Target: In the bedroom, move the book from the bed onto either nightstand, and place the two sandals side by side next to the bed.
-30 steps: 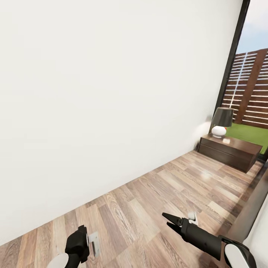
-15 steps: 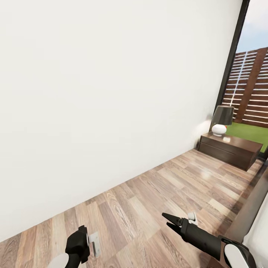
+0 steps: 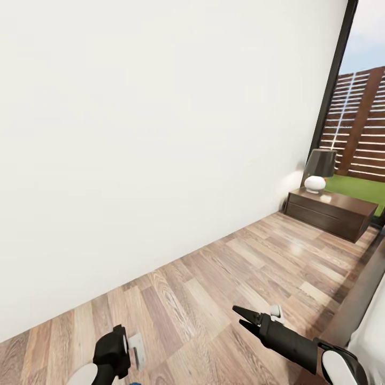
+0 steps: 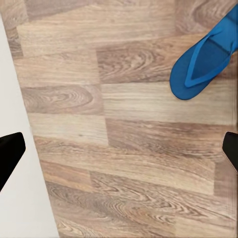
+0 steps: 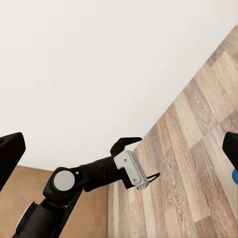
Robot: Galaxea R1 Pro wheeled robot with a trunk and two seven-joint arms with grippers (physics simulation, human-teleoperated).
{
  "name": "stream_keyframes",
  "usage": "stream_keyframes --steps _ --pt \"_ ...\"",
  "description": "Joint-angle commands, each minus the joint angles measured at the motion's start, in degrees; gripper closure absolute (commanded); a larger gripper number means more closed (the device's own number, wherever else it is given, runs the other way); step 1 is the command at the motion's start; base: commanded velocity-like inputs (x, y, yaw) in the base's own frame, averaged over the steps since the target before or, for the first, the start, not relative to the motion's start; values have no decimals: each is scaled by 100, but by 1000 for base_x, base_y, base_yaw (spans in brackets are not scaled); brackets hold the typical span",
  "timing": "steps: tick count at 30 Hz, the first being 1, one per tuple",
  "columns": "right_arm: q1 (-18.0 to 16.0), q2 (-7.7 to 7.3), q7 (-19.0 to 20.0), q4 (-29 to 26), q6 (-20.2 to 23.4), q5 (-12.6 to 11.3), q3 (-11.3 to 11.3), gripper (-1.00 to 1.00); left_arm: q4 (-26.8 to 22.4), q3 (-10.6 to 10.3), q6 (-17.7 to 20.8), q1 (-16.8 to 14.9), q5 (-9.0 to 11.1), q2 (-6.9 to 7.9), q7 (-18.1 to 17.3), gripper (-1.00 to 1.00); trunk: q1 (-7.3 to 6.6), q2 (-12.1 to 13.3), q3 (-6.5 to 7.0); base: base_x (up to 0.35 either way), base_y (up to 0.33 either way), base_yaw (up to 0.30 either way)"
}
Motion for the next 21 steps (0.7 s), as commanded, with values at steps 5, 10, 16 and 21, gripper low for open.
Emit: stream_keyframes --steps 5,10,16,21 --pt "-4 2 37 0 26 28 -17 -100 -6 0 27 -3 19 2 -37 -100 109 -205 -96 0 0 0" --pt "-4 -1 46 0 26 20 -29 -100 -6 -9 31 -3 24 -2 -35 -100 219 -405 -186 0 0 0" --pt "-4 -16 49 -2 26 -151 -41 -100 -10 -16 35 -3 18 -18 -34 -100 351 -646 -294 0 0 0" --pt "-4 -17 54 -6 26 -176 -42 -100 -20 -24 36 -3 16 -29 -27 -100 461 -846 -384 0 0 0"
